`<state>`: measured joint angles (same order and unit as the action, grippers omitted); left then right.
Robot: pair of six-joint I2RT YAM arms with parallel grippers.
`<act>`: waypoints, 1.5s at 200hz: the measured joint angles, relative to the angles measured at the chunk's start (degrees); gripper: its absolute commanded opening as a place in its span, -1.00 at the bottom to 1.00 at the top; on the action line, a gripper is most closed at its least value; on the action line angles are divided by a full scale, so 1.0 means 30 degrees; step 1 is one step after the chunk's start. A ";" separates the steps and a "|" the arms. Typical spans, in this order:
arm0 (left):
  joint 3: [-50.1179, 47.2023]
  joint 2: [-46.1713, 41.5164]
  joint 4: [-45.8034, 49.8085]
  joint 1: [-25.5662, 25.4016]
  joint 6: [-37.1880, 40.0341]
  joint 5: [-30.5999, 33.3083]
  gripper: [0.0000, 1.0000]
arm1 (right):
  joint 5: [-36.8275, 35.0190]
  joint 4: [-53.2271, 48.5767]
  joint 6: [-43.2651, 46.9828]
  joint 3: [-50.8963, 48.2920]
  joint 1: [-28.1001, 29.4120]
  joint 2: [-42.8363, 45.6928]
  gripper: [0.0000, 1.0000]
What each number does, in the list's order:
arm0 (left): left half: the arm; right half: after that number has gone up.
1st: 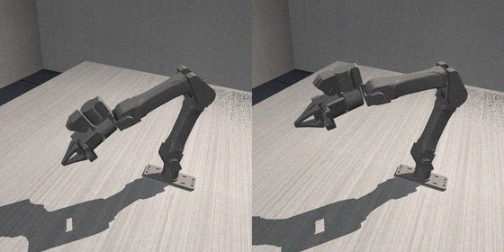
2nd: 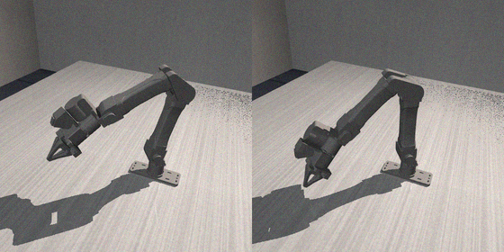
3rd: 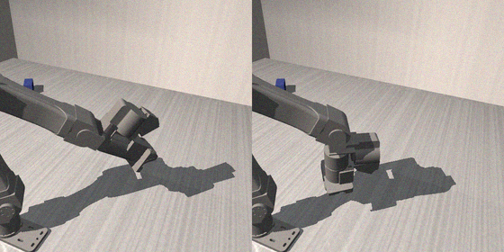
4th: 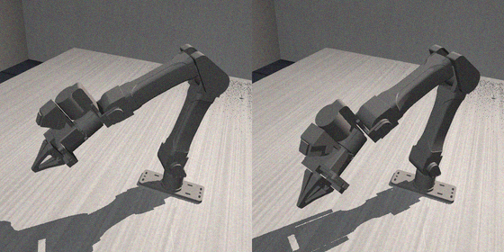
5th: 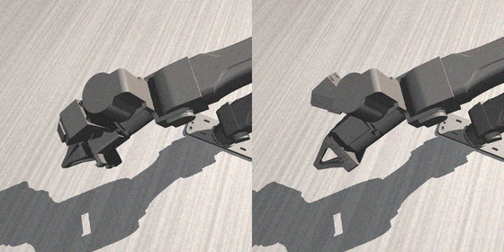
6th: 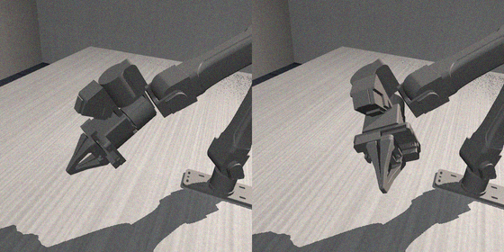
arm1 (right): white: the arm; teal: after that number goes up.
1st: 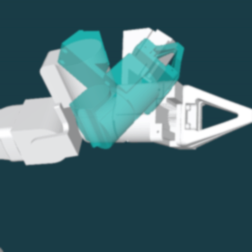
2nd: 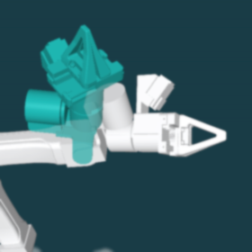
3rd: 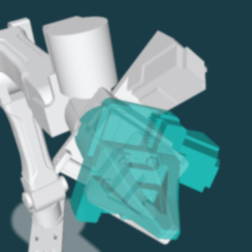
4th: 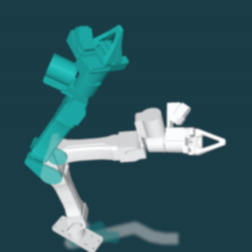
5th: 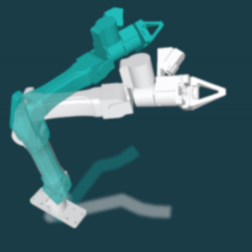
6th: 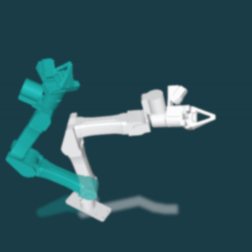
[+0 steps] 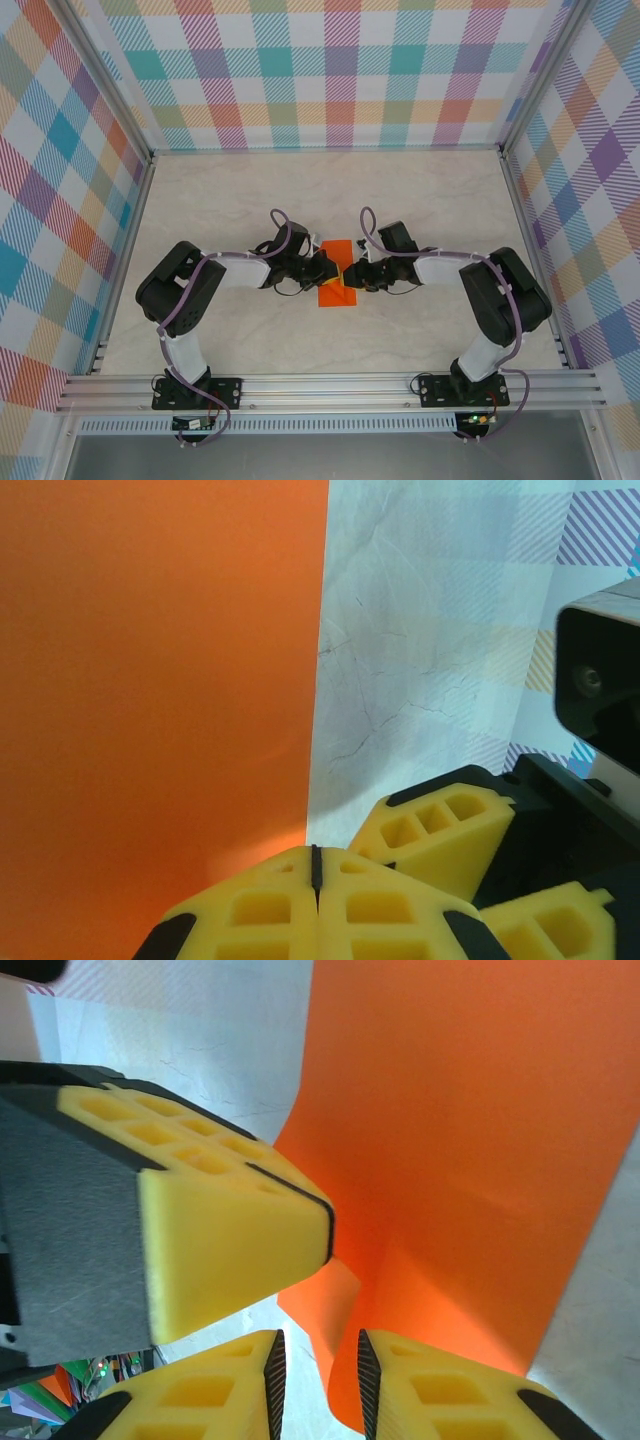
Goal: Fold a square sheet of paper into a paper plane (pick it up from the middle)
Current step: Fold the triangle a second time at the center of the table.
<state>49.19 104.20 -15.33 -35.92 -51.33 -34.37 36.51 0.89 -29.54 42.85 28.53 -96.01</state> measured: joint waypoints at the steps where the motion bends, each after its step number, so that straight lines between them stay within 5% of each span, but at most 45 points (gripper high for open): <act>1: 0.0000 0.0000 0.0000 0.0000 0.0000 0.0000 -1.00 | 0.0000 0.0000 -0.0015 0.0000 0.0000 -0.0015 -0.44; 84: -0.0066 -0.0007 -0.0007 0.0000 0.0000 0.0131 -1.00 | 0.0284 0.0656 -0.0189 0.0000 0.0000 -0.0984 -0.54; 137: -0.0087 -0.0044 0.0000 0.0000 0.0007 0.0160 -1.00 | 0.0583 0.1319 -0.0685 0.0000 0.0000 -0.1202 -0.86; 300: -0.0291 -0.0648 -0.0277 -0.0452 0.0066 0.0189 -0.97 | -0.1530 -0.0750 0.0583 0.0896 -0.0612 -0.0969 -0.89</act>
<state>48.31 102.26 -16.16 -37.28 -51.13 -33.80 31.92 -1.37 -27.79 45.54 26.70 -98.91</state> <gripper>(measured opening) 0.038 0.058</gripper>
